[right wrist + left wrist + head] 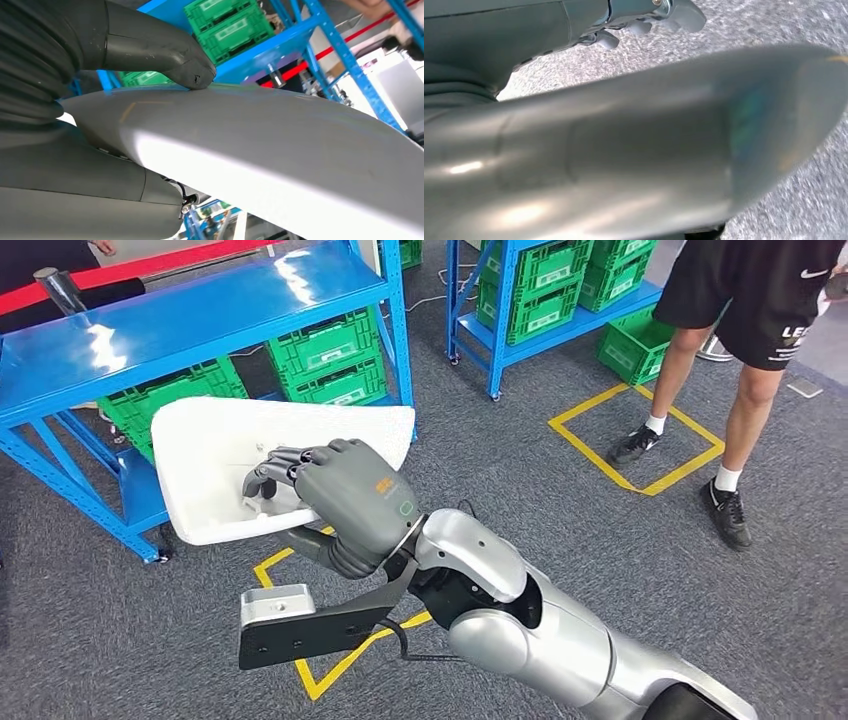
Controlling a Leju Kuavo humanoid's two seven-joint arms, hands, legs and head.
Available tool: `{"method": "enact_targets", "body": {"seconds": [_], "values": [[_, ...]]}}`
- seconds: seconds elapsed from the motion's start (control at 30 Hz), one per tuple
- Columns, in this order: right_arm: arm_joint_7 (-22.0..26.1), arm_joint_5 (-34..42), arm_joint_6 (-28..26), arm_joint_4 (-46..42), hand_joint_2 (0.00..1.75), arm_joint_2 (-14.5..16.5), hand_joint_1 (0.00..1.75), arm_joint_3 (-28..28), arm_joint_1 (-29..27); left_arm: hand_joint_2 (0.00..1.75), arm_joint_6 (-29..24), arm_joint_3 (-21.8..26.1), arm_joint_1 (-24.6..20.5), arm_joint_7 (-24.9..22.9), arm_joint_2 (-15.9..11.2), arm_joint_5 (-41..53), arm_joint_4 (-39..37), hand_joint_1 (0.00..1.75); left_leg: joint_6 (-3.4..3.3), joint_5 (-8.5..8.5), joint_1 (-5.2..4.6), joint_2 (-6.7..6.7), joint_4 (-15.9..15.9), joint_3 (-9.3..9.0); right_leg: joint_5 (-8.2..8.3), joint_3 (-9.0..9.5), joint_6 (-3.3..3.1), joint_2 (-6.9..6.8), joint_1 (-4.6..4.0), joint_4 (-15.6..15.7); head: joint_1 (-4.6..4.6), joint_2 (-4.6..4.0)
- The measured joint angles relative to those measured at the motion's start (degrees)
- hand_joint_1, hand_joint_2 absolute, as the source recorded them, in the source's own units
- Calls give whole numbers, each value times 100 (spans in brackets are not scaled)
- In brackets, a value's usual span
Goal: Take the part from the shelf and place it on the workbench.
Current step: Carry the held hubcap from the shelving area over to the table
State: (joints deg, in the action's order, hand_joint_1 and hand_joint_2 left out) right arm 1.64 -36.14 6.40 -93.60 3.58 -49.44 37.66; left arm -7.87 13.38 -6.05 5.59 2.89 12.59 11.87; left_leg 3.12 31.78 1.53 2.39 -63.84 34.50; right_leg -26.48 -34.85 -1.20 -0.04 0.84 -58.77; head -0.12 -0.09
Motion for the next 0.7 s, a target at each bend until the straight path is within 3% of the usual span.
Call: {"method": "enact_targets", "body": {"seconds": [0.07, 0.1, 0.13, 0.2, 0.23, 0.27, 0.33, 0.4, 0.43, 0.5, 0.53, 0.6, 0.63, 0.67, 0.7], "values": [[4, 1, 0, 12, 175, -1, 175, 0, -8, 0, 0, 0, 17, -5, 2, 0, -4, 0, -8, 353, -10, -171, -761, 335, 19, -25, -34, 111, -20, -2, -5, 0], [4, 1, 1, 21, 175, -1, 175, 0, -17, 0, 0, 0, 26, -7, 2, 0, -5, 0, -22, 417, -18, -200, -1010, 448, 28, -38, -44, 178, -36, -5, -5, 0], [3, 1, 1, 29, 175, -2, 175, 0, -26, 0, 0, 0, 32, -8, 2, 0, -7, 0, -46, 368, -27, -216, -1044, 462, 39, -49, -49, 249, -50, -9, -5, 0], [3, 1, 0, 38, 175, -2, 175, 0, -37, 0, 0, 0, 31, -7, 0, 0, -7, 0, -122, 21, -49, -292, -498, 184, 58, -59, -39, 386, -66, -19, -5, 0], [3, 0, -1, 38, 175, -2, 175, 0, -37, 0, 0, -1, 26, -6, -8, 0, -7, 0, -168, -125, -57, -421, -101, -14, 70, -64, -21, 444, -69, -22, -3, 0], [4, 1, -1, 38, 175, -1, 175, 0, -36, 0, 3, -1, 22, -6, -11, 0, -7, 0, -197, -221, -64, -537, 223, -171, 82, -76, 1, 501, -68, -27, -4, 0], [7, 1, -4, 39, 175, -1, 175, 0, -36, 0, 8, -2, 18, -7, -16, -1, -7, 0, -227, -249, -86, -675, 501, -303, 121, -115, 69, 605, -48, -26, -3, 0], [11, 1, -8, 41, 175, -1, 175, 0, -37, 0, 11, -2, 17, -8, -7, -4, -5, 0, -264, -296, -90, -566, 537, -312, 169, -153, 151, 711, -24, -6, -4, 1], [13, 1, -10, 42, 175, -2, 175, 0, -38, 0, 7, -1, 14, -8, -7, -7, -5, 0, -295, -325, -79, -499, 564, -315, 157, -177, 185, 673, -32, -28, -2, 1], [19, 0, -17, 44, 175, -2, 175, 0, -39, 0, -2, -1, 11, -8, -1, -10, -3, 0, -354, -377, -51, -348, 615, -313, -67, -346, 233, 411, -57, -366, 34, 1], [25, 0, -22, 44, 175, -2, 175, 0, -47, 0, -6, 0, 19, -9, -3, -11, -4, 0, -368, -383, -60, -277, 617, -304, -258, -495, 253, 239, -64, -696, 54, 1], [40, 1, -31, 45, 175, -6, 175, 0, -92, 0, -7, 0, 64, -10, 4, -15, -8, 0, -379, -386, -65, -111, 609, -282, -575, -807, 288, 88, -46, -1403, 69, 1], [51, 1, -33, 45, 175, -10, 175, 0, -124, 0, -7, 0, 85, -10, 8, -19, -10, 0, -379, -385, -66, -27, 604, -275, -602, -860, 301, 61, -36, -1555, 70, 1], [62, 0, -34, 45, 175, -13, 175, 0, -151, 0, -7, 0, 98, -8, 12, -24, -11, 0, -376, -383, -65, 54, 599, -270, -529, -800, 307, 36, -26, -1489, 70, 0], [77, -1, -34, 44, 175, -16, 175, 0, -168, 0, -7, 0, 99, -4, 19, -27, -11, 0, -369, -379, -63, 123, 590, -269, -373, -617, 306, -10, -18, -1188, 70, 0]]}}
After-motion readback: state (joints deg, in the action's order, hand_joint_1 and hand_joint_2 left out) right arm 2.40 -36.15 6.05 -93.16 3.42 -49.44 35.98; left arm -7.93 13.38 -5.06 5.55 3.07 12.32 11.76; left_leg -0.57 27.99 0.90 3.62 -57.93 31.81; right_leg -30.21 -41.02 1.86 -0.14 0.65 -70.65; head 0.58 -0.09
